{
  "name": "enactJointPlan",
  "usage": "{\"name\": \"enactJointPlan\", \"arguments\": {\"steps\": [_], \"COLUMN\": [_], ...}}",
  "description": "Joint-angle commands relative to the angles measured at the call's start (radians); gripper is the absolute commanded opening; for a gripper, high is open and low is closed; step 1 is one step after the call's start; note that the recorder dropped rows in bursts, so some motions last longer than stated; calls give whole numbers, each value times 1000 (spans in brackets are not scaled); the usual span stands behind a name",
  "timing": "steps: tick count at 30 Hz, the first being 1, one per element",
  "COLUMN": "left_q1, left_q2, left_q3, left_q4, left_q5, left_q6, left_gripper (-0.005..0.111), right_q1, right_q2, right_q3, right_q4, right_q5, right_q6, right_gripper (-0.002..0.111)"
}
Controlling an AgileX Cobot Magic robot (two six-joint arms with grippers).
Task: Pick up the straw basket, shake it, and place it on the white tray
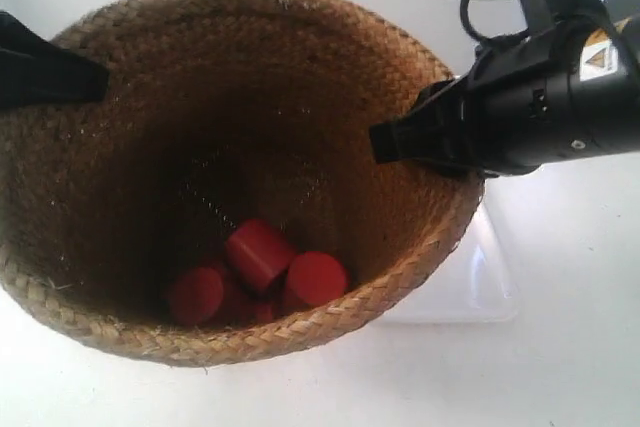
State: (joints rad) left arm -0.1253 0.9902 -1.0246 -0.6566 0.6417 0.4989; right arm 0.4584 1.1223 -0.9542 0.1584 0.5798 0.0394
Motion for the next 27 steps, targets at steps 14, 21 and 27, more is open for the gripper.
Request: {"name": "enactJointPlan", "arguments": {"steps": [14,21,27], "left_q1": [-131,-205,-205], "left_q2": [226,392,452], "left_q3": [-141,-270,-328], "left_q4": [-240,-241,-211], "left_q5": [-195,-211,-179], "left_q6": [55,16,-16], "left_gripper": [0,0,0], "right_q1": [-205,-304,-318], "right_q2": [192,278,278], "right_q3": [-280,-453,-453], "right_q4": [-83,-82,-84], "right_q5": [186,357,357], "right_q6": [-111,-159,-178], "right_gripper": [0,0,0]}}
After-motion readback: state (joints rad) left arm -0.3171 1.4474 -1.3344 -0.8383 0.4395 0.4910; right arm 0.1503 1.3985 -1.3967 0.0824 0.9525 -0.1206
